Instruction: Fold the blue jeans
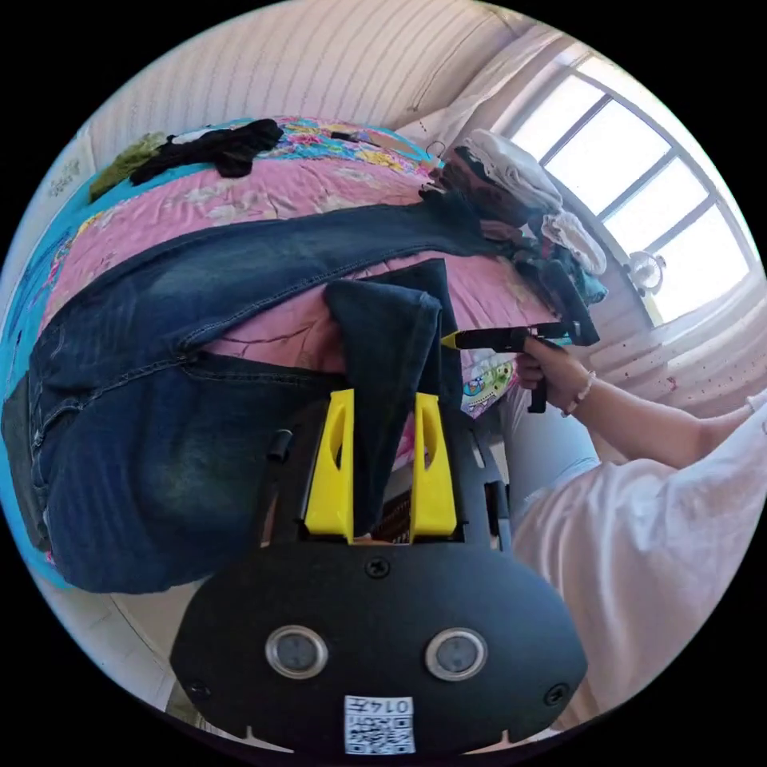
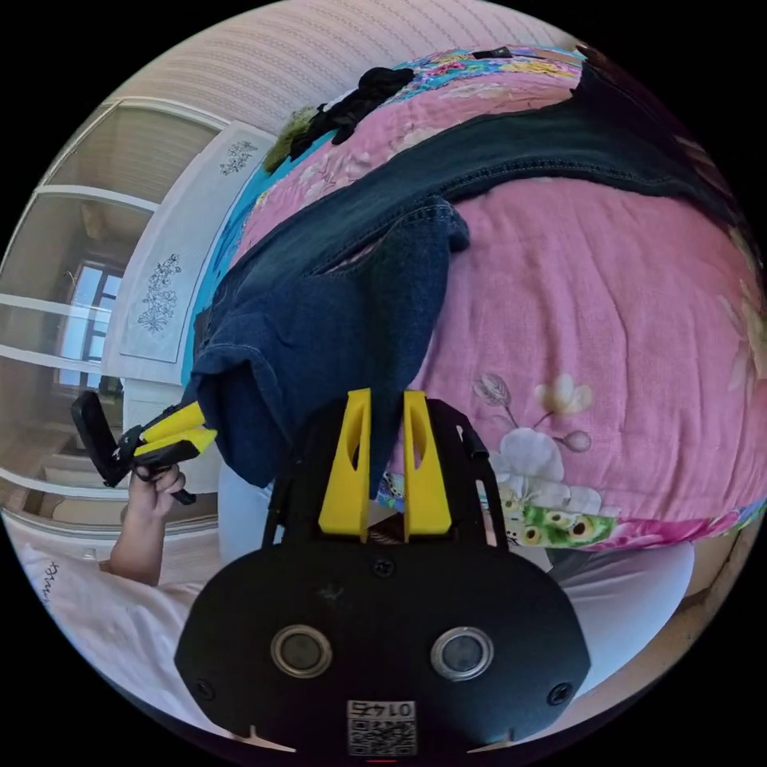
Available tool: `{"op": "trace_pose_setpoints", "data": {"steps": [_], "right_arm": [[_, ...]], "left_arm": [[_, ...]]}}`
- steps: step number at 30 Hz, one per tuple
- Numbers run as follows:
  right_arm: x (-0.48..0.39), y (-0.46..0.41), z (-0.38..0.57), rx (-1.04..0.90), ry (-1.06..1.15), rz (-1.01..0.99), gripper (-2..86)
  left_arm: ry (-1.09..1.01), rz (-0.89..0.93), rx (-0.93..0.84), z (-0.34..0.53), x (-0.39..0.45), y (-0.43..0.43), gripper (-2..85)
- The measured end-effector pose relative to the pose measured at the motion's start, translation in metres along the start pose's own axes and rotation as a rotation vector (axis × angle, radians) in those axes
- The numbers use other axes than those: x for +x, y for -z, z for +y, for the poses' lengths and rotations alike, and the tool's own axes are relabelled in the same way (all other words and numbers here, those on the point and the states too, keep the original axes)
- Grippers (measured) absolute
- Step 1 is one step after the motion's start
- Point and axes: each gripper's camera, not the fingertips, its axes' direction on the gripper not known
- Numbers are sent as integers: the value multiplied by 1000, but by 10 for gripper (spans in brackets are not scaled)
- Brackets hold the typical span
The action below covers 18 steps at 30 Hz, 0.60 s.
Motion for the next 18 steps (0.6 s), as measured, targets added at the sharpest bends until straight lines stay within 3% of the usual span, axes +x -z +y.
{"op": "trace_pose_setpoints", "data": {"steps": [2,5,10,15,18], "right_arm": [[3,13,-6,-20,30,-64,16],[19,76,-5,78,35,-169,6],[47,220,37,247,76,61,7],[119,195,63,-19,-132,225,22],[137,169,80,-110,-186,284,61]], "left_arm": [[17,76,-6,-10,0,-19,68],[-23,20,-42,-25,9,-32,7],[-305,137,-30,-50,67,-41,6],[-346,165,-258,-63,94,-106,57],[-382,164,-288,-66,99,-105,66]]}}
